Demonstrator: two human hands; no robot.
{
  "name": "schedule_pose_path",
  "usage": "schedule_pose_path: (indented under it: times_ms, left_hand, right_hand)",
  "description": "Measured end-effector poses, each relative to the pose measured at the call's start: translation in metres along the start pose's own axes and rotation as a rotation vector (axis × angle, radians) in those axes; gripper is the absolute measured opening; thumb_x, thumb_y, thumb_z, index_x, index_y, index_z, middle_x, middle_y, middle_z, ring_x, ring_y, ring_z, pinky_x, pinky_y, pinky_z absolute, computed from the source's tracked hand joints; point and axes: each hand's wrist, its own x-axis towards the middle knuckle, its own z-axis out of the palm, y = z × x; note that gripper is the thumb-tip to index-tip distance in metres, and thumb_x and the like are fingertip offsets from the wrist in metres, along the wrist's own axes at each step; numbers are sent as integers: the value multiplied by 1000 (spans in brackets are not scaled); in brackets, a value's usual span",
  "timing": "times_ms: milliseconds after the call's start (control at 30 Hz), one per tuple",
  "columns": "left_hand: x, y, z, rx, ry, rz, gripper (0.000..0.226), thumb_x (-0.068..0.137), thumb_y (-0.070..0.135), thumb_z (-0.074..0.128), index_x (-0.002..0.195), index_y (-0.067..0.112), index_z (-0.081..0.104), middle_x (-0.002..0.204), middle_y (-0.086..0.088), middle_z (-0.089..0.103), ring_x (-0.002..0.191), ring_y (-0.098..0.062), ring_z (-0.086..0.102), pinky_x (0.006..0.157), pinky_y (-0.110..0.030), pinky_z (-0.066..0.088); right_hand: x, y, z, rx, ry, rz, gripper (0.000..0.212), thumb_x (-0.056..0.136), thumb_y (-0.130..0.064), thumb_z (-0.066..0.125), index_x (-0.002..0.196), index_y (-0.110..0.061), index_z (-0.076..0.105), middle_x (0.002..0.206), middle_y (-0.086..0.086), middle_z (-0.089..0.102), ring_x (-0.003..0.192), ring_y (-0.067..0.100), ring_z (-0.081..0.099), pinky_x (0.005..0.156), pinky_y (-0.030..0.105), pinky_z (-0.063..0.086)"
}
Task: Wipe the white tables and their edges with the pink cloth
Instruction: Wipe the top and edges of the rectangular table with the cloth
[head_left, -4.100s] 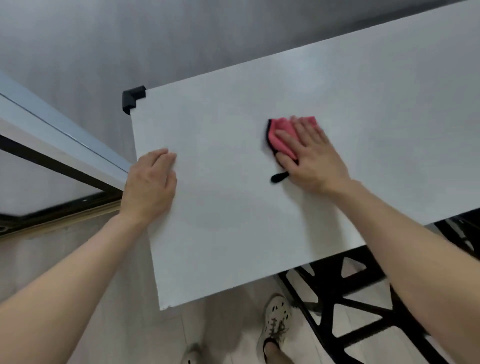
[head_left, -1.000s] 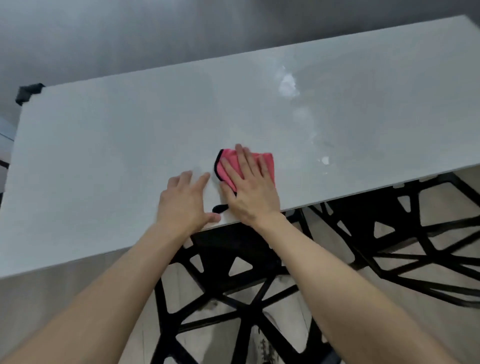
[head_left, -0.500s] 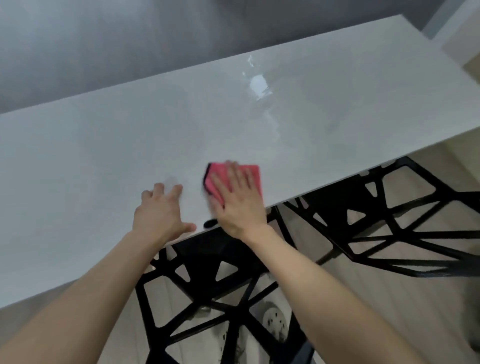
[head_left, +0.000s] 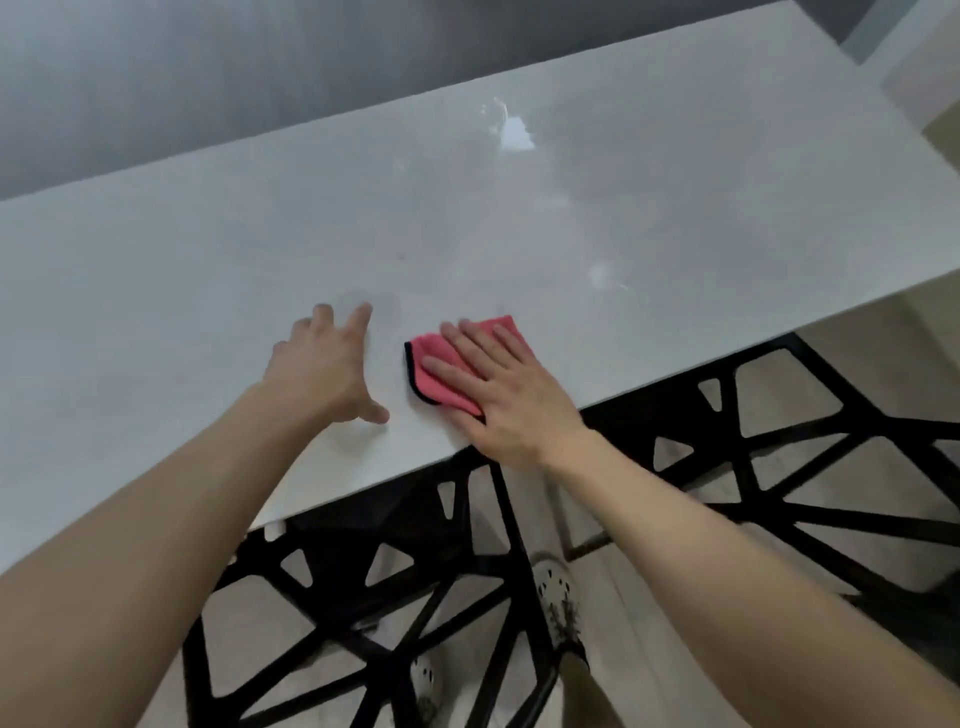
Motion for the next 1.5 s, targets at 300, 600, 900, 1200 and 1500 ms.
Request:
schedule_pose_path:
  times_ms: [300, 600, 900, 1200, 1500]
  left_hand:
    - [47, 38, -1, -163, 33, -49, 148, 46, 63, 104, 169, 37, 24, 171, -12, 29, 153, -41, 32, 118, -60, 44]
    - [52, 36, 0, -102, 66, -73, 152, 43, 69, 101, 169, 44, 20, 177, -8, 23, 158, -40, 30, 116, -58, 46]
    - [48, 35, 0, -46, 67, -46, 152, 48, 78, 95, 170, 47, 9, 180, -3, 14, 162, -36, 23, 112, -54, 47]
    - [42, 20, -12, -107, 75, -4, 121, 56, 67, 97, 159, 41, 39, 153, 2, 51, 136, -30, 55, 100, -44, 53]
    - [95, -49, -55, -194, 157, -33, 130, 59, 59, 101, 166, 38, 31, 167, 1, 39, 153, -27, 38, 116, -52, 45]
  right_hand:
    - [11, 64, -10, 31, 131, 354, 71, 112, -57, 20, 173, -22, 11, 181, 13, -2, 168, 28, -8, 135, 55, 1]
    - [116, 163, -43, 48, 73, 320, 73, 104, -62, 18, 172, -35, 21, 182, 1, 2, 168, 19, -4, 135, 44, -7]
    - [59, 128, -29, -64, -15, -158, 67, 107, -57, 27, 171, -43, 13, 182, -4, 0, 168, 16, -5, 135, 45, -6]
    - [6, 16, -4, -7, 5, -120, 67, 113, -47, 32, 173, -32, 7, 181, -1, -9, 167, 18, -12, 136, 50, -1]
    - [215, 97, -32, 46, 149, 456, 71, 105, -54, 23, 173, -32, 18, 182, 7, 4, 168, 23, -2, 134, 44, -7]
